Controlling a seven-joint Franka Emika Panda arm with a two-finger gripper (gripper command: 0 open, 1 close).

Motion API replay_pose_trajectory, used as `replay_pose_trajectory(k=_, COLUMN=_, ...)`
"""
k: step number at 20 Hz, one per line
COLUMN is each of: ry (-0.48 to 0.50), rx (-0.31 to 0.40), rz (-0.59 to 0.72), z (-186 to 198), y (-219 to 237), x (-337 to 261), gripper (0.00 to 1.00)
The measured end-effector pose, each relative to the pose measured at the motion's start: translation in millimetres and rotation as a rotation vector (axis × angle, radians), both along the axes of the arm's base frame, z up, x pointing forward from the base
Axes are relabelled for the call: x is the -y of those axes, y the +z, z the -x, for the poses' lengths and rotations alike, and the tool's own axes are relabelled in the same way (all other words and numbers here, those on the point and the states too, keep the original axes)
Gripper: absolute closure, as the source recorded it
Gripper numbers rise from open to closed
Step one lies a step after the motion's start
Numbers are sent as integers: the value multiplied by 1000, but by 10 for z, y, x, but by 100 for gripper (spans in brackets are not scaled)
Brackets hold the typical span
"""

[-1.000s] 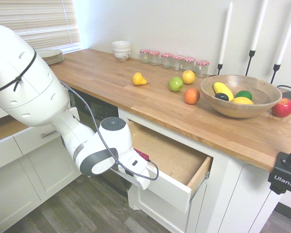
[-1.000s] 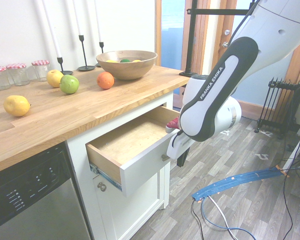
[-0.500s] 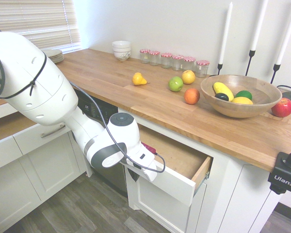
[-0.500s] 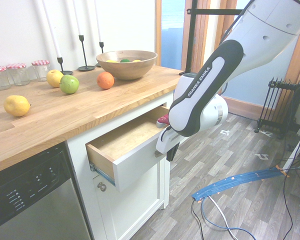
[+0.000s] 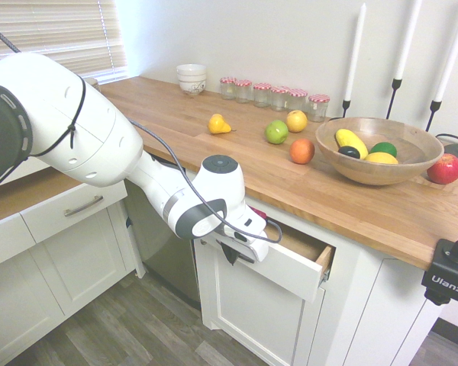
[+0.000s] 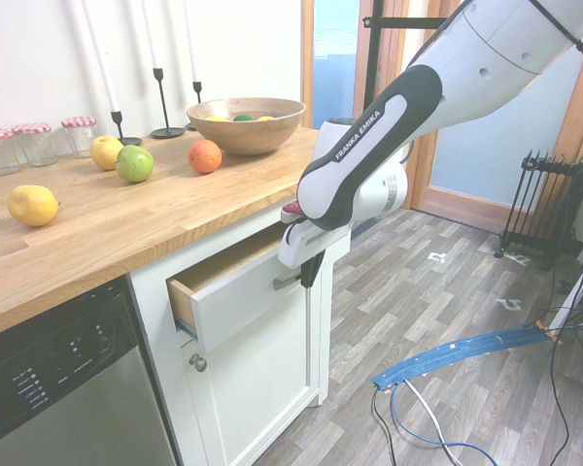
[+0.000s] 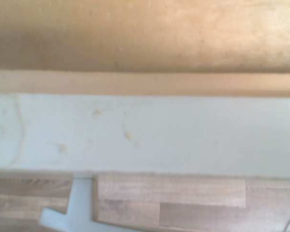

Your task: Close the drawer

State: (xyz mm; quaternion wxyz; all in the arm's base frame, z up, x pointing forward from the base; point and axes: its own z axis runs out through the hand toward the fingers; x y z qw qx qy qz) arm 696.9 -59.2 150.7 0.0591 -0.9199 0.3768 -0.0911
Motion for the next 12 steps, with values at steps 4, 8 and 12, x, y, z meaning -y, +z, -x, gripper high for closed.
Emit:
replay_pose_trajectory(k=4, ry=2, rx=-3, rz=0, z=-206, y=-50, x=-58, gripper=100)
replay_pose_trajectory(k=8, ry=0, rx=-5, rz=-4, z=-394, y=-87, x=-92, gripper=100)
replay_pose_trajectory(k=12, ry=-6, rx=-20, rz=-7, z=-512, y=-80, x=-87, gripper=100)
